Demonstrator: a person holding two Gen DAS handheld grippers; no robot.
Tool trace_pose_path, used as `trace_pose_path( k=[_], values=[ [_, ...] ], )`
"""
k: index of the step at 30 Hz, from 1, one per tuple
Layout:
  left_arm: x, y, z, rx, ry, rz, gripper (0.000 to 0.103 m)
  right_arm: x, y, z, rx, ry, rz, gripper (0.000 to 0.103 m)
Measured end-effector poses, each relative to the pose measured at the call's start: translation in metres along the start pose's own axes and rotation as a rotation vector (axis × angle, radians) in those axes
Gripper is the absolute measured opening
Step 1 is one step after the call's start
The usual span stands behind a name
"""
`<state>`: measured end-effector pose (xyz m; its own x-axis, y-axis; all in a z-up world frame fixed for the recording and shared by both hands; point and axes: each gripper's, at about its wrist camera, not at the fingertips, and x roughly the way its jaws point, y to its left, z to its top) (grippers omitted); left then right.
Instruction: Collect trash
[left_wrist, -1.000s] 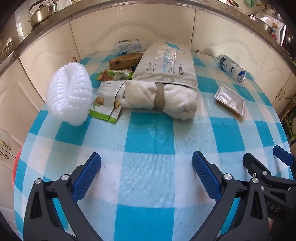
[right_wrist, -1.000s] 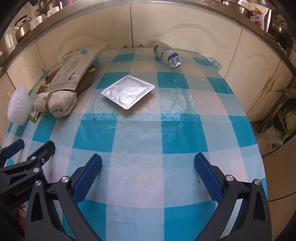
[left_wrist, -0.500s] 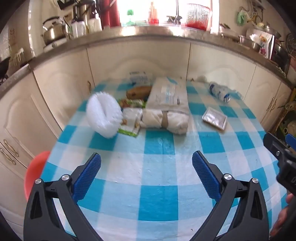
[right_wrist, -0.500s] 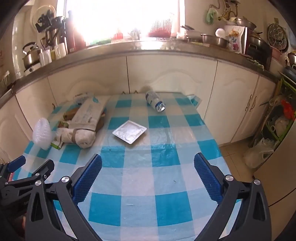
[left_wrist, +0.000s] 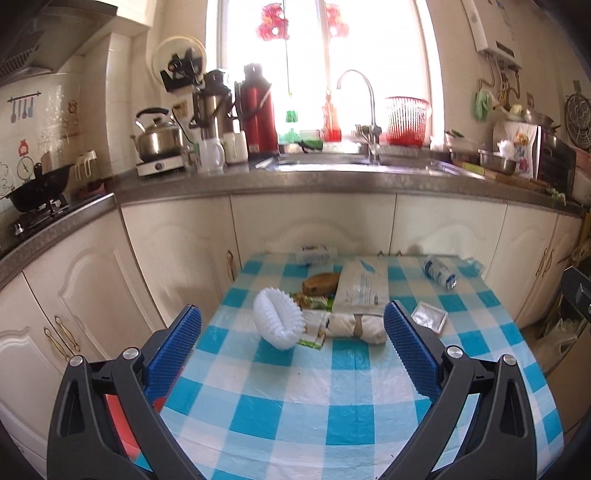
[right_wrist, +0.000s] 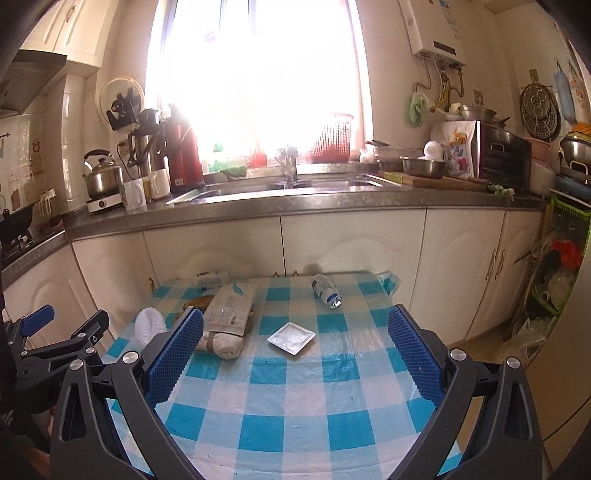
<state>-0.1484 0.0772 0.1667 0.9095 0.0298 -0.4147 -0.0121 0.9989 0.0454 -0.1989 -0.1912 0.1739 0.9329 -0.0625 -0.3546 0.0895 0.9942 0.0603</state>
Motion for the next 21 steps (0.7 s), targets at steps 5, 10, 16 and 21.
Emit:
trace_pose_path(
  k=[5,10,16,21],
  values=[
    [-0.024,0.009,0.011,-0.028,-0.057,0.007,0.099,-0.028,0.013,0.012,-0.009,-0.075,0.014,0.099],
    [-0.044,0.021,0.016,-0.05,-0.103,0.023,0.099,-0.046,0.023,0.017,-0.017,-0.118,0.042,0.099],
    [-0.062,0.033,0.021,-0.07,-0.143,0.042,0.099,-0.053,0.025,0.02,-0.01,-0.137,0.058,0.099],
    [-0.071,0.04,0.022,-0.081,-0.161,0.049,0.099,-0.067,0.033,0.022,-0.048,-0.193,0.059,0.099]
  ],
)
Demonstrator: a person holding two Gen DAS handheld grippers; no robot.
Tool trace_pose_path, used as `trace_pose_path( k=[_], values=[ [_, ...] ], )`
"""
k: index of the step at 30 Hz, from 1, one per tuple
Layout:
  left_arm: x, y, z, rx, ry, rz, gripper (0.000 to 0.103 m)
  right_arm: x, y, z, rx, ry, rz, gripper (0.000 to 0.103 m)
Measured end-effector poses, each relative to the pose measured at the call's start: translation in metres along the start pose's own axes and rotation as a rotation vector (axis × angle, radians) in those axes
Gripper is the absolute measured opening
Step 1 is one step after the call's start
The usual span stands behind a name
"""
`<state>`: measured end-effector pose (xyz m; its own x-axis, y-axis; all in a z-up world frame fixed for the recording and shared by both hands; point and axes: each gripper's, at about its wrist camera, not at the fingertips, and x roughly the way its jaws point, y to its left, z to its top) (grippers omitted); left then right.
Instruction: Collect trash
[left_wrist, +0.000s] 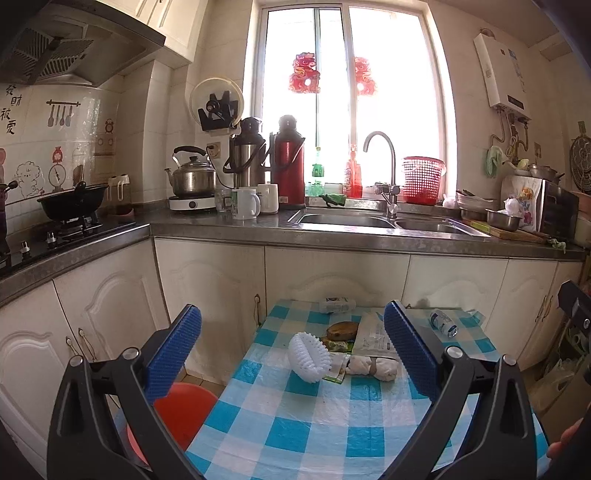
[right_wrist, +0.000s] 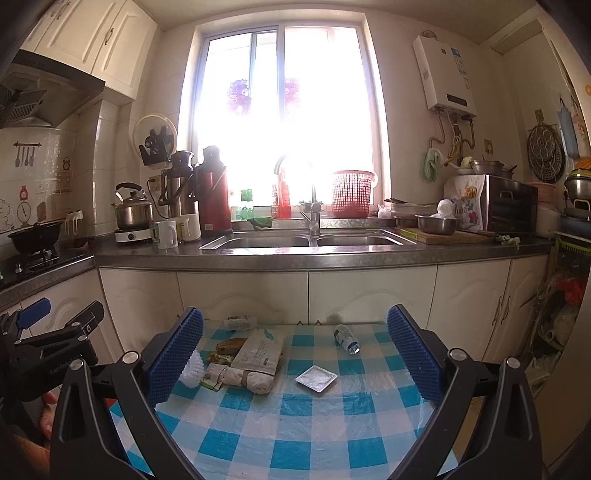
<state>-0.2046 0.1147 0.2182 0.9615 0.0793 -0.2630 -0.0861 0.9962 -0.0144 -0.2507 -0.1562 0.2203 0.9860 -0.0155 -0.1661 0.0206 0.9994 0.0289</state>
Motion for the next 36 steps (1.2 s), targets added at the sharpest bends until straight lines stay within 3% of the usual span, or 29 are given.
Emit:
trace_pose_path(
  k=[6,21,32,36],
  values=[
    [-0.008,0.004,0.002,-0.013,-0.016,0.004,0.099,-0.012,0.008,0.003,-0.031,-0.045,0.002,0.099],
    [-0.007,0.012,-0.001,-0.038,-0.014,0.021,0.099,-0.007,0.007,0.0,-0.01,-0.009,0.031,0.099],
    [0.016,0.014,-0.014,-0.039,0.046,0.028,0.099,0.011,-0.006,-0.012,0.018,0.034,0.024,0.099],
    [0.032,0.021,-0.024,-0.053,0.086,-0.007,0.099,0.027,-0.019,-0.024,0.038,0.086,0.006,0.099]
  ],
)
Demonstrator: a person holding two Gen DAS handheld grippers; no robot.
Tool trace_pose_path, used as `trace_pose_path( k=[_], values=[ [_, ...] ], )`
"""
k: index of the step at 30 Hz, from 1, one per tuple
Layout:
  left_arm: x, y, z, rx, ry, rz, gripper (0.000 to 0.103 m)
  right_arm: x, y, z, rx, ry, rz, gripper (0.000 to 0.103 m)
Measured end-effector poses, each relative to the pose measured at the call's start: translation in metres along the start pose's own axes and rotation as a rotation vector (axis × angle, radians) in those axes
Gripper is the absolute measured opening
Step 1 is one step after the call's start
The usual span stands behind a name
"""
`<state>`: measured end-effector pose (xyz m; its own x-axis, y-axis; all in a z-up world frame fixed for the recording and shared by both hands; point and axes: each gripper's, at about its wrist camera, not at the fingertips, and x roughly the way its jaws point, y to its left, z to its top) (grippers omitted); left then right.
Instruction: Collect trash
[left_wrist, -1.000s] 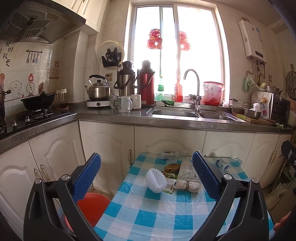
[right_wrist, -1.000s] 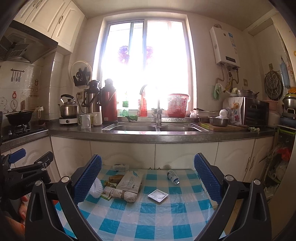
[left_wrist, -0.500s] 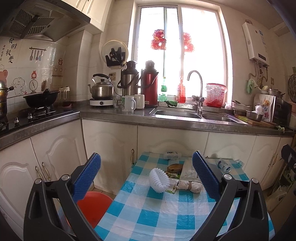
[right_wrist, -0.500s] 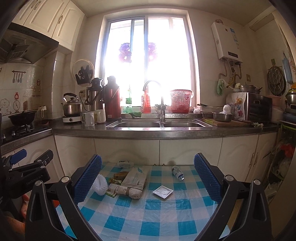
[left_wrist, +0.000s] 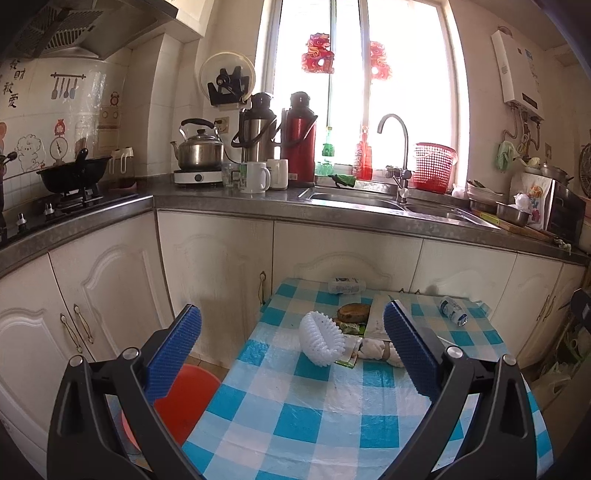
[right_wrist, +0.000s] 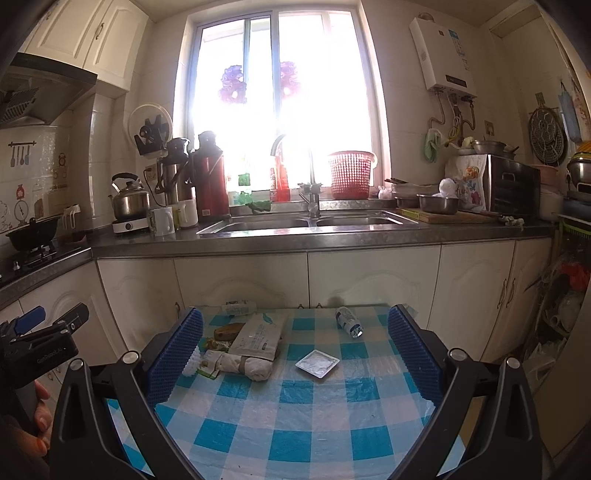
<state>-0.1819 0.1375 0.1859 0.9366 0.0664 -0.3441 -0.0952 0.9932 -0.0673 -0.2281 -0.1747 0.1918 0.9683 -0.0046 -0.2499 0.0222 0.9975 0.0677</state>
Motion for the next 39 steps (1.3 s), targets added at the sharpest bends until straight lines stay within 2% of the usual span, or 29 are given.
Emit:
trace_pose_path(
  k=[4,8,13,22,29,34,39],
  values=[
    [0.023,0.012,-0.011,-0.023,0.055,-0.063,0.099,0.026,-0.018,-0.015,0.014,0.083,-0.014,0.099],
    [0.05,0.017,-0.018,-0.014,0.109,-0.096,0.099,0.058,-0.037,-0.036,0.049,0.204,0.01,0.099],
    [0.086,0.018,-0.023,-0.01,0.173,-0.186,0.099,0.097,-0.064,-0.06,0.107,0.33,0.034,0.099],
    [0.186,0.005,-0.039,-0.077,0.41,-0.308,0.099,0.16,-0.109,-0.073,0.182,0.433,0.07,0.099],
    [0.241,-0.022,-0.059,-0.07,0.482,-0.247,0.099,0.219,-0.137,-0.075,0.253,0.492,0.099,0.099],
    [0.26,-0.033,-0.063,-0.052,0.488,-0.212,0.098,0.263,-0.149,-0.065,0.234,0.48,0.107,0.099],
    [0.273,-0.039,-0.064,-0.039,0.495,-0.186,0.089,0.314,-0.157,-0.058,0.238,0.493,0.128,0.098]
  ],
)
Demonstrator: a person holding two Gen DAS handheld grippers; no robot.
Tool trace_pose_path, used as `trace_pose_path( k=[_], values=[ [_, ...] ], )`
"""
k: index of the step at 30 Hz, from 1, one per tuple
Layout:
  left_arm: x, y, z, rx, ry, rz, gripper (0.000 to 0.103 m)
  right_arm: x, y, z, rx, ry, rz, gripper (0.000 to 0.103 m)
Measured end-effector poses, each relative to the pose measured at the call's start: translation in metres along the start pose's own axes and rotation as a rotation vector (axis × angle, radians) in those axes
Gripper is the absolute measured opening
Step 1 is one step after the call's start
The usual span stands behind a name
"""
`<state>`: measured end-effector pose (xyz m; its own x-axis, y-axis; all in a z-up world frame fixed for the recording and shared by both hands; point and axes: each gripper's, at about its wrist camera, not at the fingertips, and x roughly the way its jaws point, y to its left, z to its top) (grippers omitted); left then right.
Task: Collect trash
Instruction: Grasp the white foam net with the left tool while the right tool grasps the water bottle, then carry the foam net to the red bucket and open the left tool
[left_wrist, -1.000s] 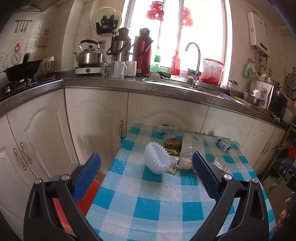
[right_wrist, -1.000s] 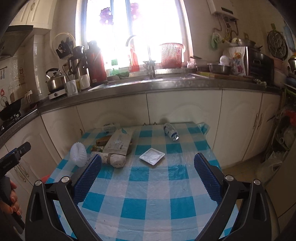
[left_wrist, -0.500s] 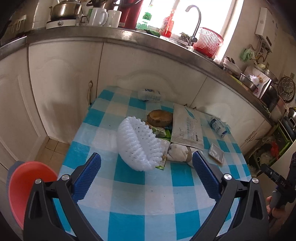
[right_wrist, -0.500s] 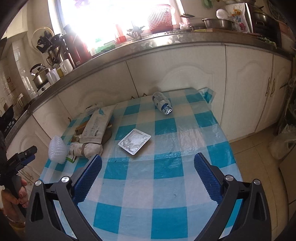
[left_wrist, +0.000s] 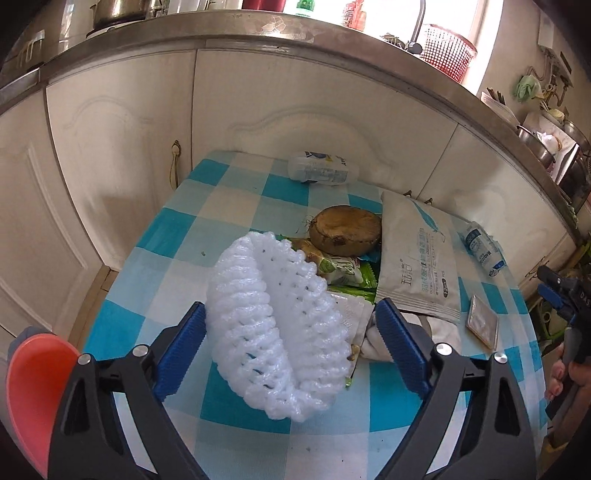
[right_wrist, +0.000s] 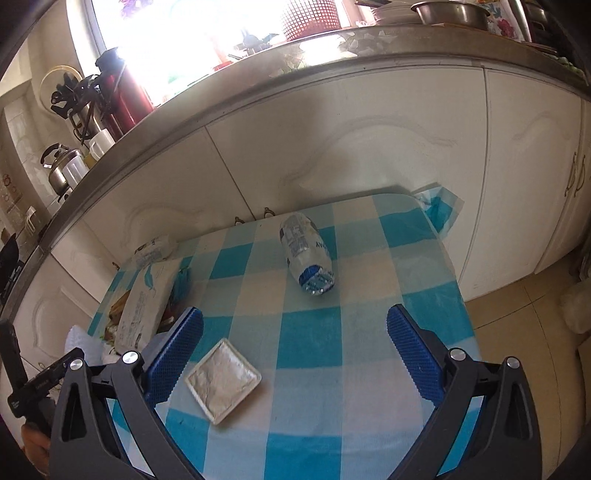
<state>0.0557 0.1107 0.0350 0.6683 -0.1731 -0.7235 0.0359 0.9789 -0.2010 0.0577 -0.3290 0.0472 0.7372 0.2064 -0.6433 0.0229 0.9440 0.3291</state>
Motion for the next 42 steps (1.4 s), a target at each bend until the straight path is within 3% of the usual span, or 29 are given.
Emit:
trace_pose_path(
  k=[2,5,14,17,20,23,27,36,42],
  values=[
    [0.005,-0.001,0.001,0.009,0.009,0.013,0.076,0.017,-0.001,0.012,-0.008,0.011,0.003,0.097],
    [0.012,0.0,0.001,0.0,0.028,0.017,0.069,0.042,-0.001,0.027,-0.024,0.032,0.002,0.097],
    [0.016,0.0,0.002,0.012,0.026,0.02,0.058,0.093,0.007,0.047,-0.115,0.095,-0.051,0.093],
    [0.016,-0.002,0.002,0.02,0.025,0.02,0.057,0.102,0.01,0.048,-0.123,0.117,-0.051,0.072],
    [0.018,-0.003,0.002,0.027,0.024,0.023,0.055,0.111,0.01,0.046,-0.125,0.144,-0.074,0.072],
    [0.018,-0.004,0.001,0.033,0.017,0.019,0.051,0.113,0.009,0.043,-0.131,0.147,-0.083,0.069],
    [0.017,-0.005,0.0,0.04,0.012,0.018,0.047,0.119,0.009,0.039,-0.146,0.169,-0.124,0.047],
    [0.014,-0.004,-0.002,0.028,0.003,0.011,0.041,0.102,0.013,0.025,-0.151,0.147,-0.15,0.045],
    [0.009,-0.002,-0.003,0.016,0.0,-0.005,0.038,0.076,0.021,0.009,-0.134,0.119,-0.12,0.045]
  ],
)
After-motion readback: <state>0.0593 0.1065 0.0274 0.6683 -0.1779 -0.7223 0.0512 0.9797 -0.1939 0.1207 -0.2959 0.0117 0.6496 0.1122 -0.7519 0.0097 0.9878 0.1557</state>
